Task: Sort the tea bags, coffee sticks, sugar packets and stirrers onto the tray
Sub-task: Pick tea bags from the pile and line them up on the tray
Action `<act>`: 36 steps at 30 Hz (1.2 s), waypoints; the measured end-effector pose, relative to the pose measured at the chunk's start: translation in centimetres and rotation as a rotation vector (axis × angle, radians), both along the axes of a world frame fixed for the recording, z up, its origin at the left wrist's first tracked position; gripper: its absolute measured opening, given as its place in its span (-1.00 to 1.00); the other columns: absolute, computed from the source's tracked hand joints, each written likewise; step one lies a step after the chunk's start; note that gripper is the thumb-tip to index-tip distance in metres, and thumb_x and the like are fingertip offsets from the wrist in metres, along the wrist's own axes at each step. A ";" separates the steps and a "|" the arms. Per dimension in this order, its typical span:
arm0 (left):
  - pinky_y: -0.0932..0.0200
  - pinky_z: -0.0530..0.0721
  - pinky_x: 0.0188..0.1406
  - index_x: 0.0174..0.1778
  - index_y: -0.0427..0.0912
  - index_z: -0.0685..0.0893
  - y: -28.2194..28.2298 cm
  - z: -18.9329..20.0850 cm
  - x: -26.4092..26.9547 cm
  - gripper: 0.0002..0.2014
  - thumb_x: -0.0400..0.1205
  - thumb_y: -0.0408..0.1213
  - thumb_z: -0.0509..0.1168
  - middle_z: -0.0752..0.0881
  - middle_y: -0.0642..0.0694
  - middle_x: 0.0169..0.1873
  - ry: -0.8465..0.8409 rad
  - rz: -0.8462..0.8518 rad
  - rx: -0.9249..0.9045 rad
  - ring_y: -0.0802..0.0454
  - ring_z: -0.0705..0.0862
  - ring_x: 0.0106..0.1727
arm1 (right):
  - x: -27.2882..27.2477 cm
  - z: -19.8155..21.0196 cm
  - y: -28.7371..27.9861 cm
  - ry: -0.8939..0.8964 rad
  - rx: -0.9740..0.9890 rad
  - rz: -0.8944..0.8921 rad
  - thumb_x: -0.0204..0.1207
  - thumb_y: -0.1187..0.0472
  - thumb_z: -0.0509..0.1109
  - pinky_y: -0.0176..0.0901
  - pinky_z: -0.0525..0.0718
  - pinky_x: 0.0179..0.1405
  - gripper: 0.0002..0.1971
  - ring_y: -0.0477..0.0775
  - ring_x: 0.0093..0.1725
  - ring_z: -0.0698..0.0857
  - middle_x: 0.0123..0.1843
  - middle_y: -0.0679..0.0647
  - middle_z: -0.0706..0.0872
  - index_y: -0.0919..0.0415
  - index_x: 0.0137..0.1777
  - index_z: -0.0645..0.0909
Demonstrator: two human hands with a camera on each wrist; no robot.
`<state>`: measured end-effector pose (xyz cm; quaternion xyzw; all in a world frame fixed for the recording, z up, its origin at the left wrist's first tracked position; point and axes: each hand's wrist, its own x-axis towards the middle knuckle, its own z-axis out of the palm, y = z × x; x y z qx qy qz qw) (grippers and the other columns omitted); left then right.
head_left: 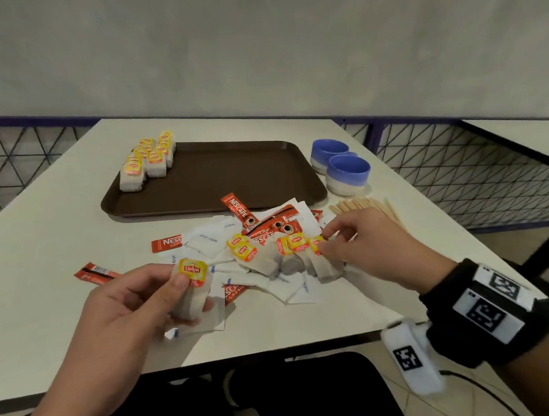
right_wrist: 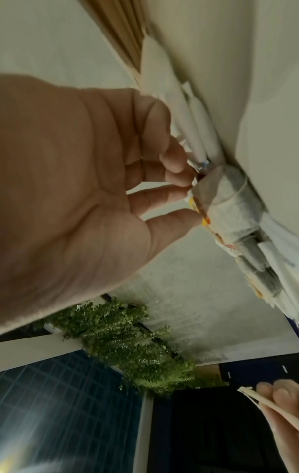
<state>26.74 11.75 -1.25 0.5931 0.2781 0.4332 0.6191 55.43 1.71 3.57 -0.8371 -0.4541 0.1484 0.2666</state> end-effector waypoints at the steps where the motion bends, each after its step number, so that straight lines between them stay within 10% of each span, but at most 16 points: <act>1: 0.24 0.80 -0.28 -0.13 -0.24 0.86 0.0 0.0 0.0 -0.80 0.48 -0.22 0.39 0.85 -0.38 -0.19 0.007 -0.002 0.002 -0.24 0.87 -0.21 | 0.0 0.2 0.2 -0.024 -0.021 0.011 0.51 -0.06 0.58 -0.11 0.71 0.00 -0.89 -0.03 -0.07 0.71 -0.15 -0.12 0.73 -0.13 -0.04 0.76; 9: 0.30 0.75 -0.36 -0.11 -0.37 0.83 0.0 0.0 0.0 -0.79 0.53 -0.31 0.36 0.84 -0.42 -0.19 -0.004 -0.003 0.009 -0.16 0.86 -0.28 | 0.1 0.9 -0.2 0.153 -0.066 -0.009 0.49 0.20 0.64 -0.25 0.57 -0.27 -0.91 -0.02 -0.15 0.65 -0.18 0.04 0.74 0.12 -0.16 0.77; 13: 0.33 0.71 -0.44 -0.16 -0.33 0.84 -0.1 0.1 0.1 -0.81 0.52 -0.30 0.35 0.84 -0.42 -0.21 -0.031 -0.001 -0.012 -0.15 0.86 -0.30 | 1.1 1.6 -1.5 0.314 -0.029 -0.048 0.48 0.27 0.65 -0.46 0.41 -0.67 -0.91 -0.26 -0.57 0.57 -0.34 -0.01 0.69 0.26 -0.10 0.80; 20: 0.35 0.68 -0.49 -0.13 -0.37 0.83 -0.2 0.6 0.3 -0.80 0.52 -0.32 0.36 0.85 -0.39 -0.20 -0.064 0.017 -0.068 -0.17 0.87 -0.28 | 1.4 3.6 -3.0 0.533 0.089 0.075 0.24 0.22 0.70 -0.11 0.51 -0.30 -0.89 -0.06 -0.36 0.55 -0.33 0.04 0.73 0.16 -0.30 0.82; 25: -0.09 0.83 -0.13 -0.14 -0.26 0.85 0.3 0.4 0.0 -0.86 0.63 -0.34 0.38 0.84 -0.38 -0.12 -0.060 0.054 -0.114 -0.35 0.87 -0.07 | -3.2 5.6 -2.0 0.766 0.147 0.380 0.17 0.25 0.78 -0.22 0.62 -0.41 -0.75 0.02 -0.39 0.61 -0.20 0.28 0.78 0.26 -0.21 0.80; 29: 0.14 0.77 -0.35 -0.15 -0.22 0.87 0.4 0.8 -0.1 -0.83 0.67 -0.35 0.38 0.86 -0.28 -0.12 -0.017 0.092 -0.101 -0.08 0.85 -0.14 | -9.3 5.0 0.9 0.874 0.155 0.501 0.25 0.35 0.65 -0.25 0.62 -0.45 -0.78 0.01 -0.40 0.64 -0.25 0.23 0.81 0.35 -0.11 0.77; 36: -0.07 0.84 -0.15 -0.05 -0.23 0.88 0.4 1.2 -0.4 -0.71 0.76 -0.25 0.25 0.85 -0.29 -0.08 -0.075 0.069 -0.183 -0.15 0.80 -0.08 | -13.7 1.7 5.0 0.648 0.257 0.354 0.42 0.40 0.66 -0.01 0.67 -0.32 -0.76 0.11 -0.32 0.75 -0.29 0.16 0.84 0.22 0.03 0.73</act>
